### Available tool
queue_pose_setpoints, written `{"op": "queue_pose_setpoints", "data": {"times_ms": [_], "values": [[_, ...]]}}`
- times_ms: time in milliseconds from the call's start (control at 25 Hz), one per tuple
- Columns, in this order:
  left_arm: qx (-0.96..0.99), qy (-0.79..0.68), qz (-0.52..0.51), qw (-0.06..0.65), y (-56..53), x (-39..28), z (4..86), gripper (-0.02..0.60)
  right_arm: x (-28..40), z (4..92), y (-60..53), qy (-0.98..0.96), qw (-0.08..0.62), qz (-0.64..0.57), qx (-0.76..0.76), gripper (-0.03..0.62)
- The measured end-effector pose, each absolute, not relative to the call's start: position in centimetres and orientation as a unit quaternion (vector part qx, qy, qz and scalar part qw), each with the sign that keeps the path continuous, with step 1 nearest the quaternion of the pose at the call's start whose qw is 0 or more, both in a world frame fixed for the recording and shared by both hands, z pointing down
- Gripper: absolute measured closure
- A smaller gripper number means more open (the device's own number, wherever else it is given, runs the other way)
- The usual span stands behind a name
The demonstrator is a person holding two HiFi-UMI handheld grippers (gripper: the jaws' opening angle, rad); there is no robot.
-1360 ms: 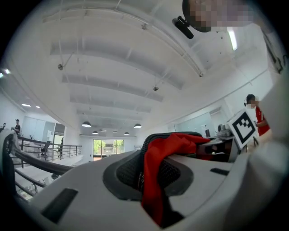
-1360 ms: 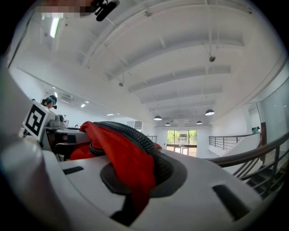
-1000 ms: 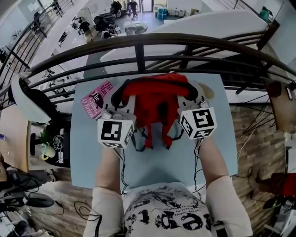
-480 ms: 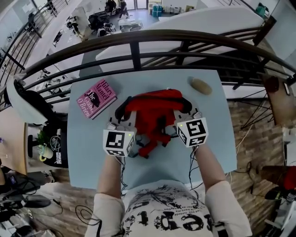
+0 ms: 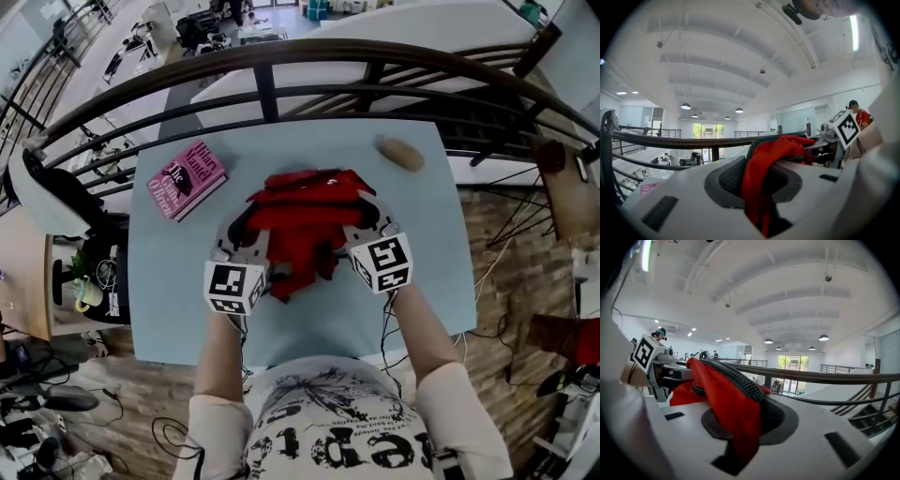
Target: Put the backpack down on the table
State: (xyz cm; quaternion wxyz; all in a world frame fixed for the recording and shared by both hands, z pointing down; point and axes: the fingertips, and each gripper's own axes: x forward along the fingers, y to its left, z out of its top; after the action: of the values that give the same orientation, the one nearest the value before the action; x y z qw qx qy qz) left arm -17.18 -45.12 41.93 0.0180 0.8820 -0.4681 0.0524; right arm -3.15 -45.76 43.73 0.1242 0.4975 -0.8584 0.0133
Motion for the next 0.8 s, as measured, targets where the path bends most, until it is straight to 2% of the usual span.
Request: {"op": "queue_pose_setpoints", "data": {"times_ms": [800], "values": [[0.857, -0.496, 0.102, 0.098, -32.8, -15.5, 52.1, 0.491, -1.5, 53.1, -34.0, -0.871, 0.178, 0.044, 0.456, 0.461]]}}
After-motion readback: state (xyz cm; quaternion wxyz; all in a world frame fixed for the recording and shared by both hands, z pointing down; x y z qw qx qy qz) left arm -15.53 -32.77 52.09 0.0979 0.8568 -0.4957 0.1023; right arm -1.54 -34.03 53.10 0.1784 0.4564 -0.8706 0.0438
